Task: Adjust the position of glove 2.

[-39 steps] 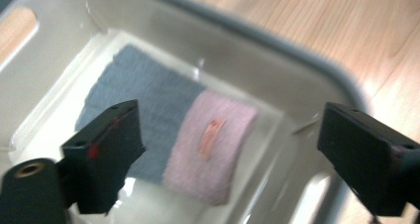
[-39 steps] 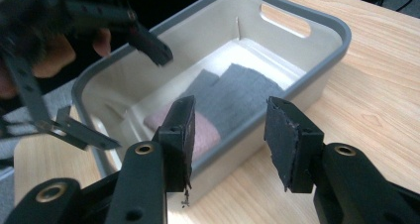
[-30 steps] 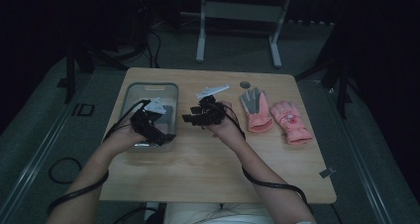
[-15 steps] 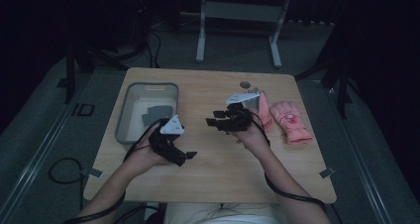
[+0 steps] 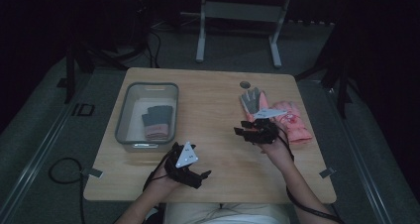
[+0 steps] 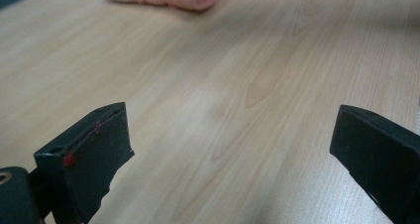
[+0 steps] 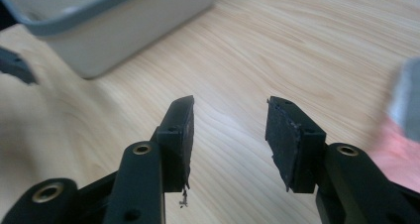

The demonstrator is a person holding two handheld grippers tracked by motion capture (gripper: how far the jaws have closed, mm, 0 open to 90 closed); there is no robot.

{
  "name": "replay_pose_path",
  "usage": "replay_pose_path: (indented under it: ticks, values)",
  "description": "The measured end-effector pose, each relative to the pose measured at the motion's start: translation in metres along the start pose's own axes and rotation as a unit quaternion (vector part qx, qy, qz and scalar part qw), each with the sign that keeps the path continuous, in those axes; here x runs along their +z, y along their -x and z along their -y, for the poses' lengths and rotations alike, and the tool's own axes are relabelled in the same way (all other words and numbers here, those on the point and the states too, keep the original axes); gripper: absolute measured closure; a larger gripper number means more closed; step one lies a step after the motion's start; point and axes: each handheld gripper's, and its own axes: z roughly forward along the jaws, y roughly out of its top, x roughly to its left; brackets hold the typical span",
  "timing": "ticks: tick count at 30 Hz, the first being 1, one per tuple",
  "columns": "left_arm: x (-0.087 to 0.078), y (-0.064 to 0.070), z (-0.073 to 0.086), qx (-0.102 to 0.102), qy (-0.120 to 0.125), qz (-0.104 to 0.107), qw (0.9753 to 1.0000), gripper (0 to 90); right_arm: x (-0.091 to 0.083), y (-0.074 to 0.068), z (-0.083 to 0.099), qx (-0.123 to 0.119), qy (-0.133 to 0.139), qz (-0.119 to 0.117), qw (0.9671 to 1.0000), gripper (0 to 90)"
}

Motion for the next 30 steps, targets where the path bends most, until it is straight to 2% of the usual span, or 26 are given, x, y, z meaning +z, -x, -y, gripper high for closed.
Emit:
replay_pose_path:
  ticks: [2,4,5,6,7,9,10,11,13,15,17,19,21,23,25,27,29,30]
  values:
    - [0.006,0.002,0.004,0.0,-0.007,0.0,1.0,1.9,-0.003,0.009,0.006,-0.003,-0.003,0.02,0.9998,54.5]
    - [0.01,0.0,0.006,-0.005,-0.032,0.035,0.9989,2.1,-0.004,0.015,0.009,0.002,-0.006,0.028,0.9996,54.5]
    - [0.012,0.001,0.006,-0.003,-0.044,0.045,0.998,2.1,-0.005,0.018,0.009,0.005,-0.006,0.03,0.9995,54.5]
    - [0.012,0.003,0.007,0.006,-0.047,0.032,0.9984,2.1,-0.005,0.022,0.009,0.008,-0.005,0.032,0.9994,54.6]
    - [0.012,0.003,0.008,0.009,-0.05,0.029,0.9983,2.1,-0.006,0.028,0.009,0.012,-0.002,0.038,0.9992,54.7]
    - [0.012,0.001,0.01,0.001,-0.065,0.038,0.9971,2.1,-0.008,0.036,0.006,0.021,0.006,0.043,0.9988,54.8]
    - [0.012,0.001,0.013,0.004,-0.067,0.029,0.9973,2.1,-0.008,0.039,0.004,0.022,0.008,0.047,0.9986,54.9]
    - [0.012,0.0,0.016,0.003,-0.073,0.023,0.9971,2.1,-0.008,0.047,-0.001,0.022,0.012,0.061,0.9979,55.2]
    - [0.011,-0.001,0.021,0.003,-0.08,0.032,0.9963,2.1,-0.008,0.05,-0.003,0.025,0.013,0.065,0.9975,56.0]
    - [0.006,0.001,0.023,0.019,-0.07,0.032,0.9969,2.1,-0.006,0.058,-0.008,0.035,0.009,0.078,0.9963,57.9]
    - [0.002,0.0,0.024,0.012,-0.067,0.043,0.9968,2.1,-0.002,0.066,-0.014,0.039,0.007,0.087,0.9954,58.3]
    - [-0.001,-0.002,0.027,0.005,-0.061,0.042,0.9972,2.1,0.003,0.072,-0.02,0.034,-0.001,0.095,0.9949,58.1]
    - [-0.001,-0.004,0.03,0.0,-0.067,0.047,0.9966,2.1,0.008,0.077,-0.027,0.025,-0.009,0.109,0.9937,57.4]
    - [-0.001,-0.005,0.032,-0.003,-0.069,0.047,0.9965,2.1,0.014,0.085,-0.034,0.026,-0.013,0.117,0.9927,55.4]
    - [0.001,-0.004,0.033,-0.003,-0.078,0.054,0.9955,2.1,0.02,0.093,-0.041,0.025,-0.021,0.126,0.9915,54.8]
    - [0.002,-0.002,0.033,0.007,-0.087,0.051,0.9949,2.1,0.028,0.102,-0.045,0.029,-0.032,0.13,0.9905,54.8]
    - [0.002,-0.002,0.033,0.007,-0.087,0.052,0.9948,2.1,0.033,0.106,-0.045,0.033,-0.041,0.128,0.9903,54.8]
    - [0.001,-0.002,0.032,0.0,-0.081,0.057,0.9951,2.1,0.038,0.109,-0.045,0.037,-0.051,0.131,0.9894,54.7]
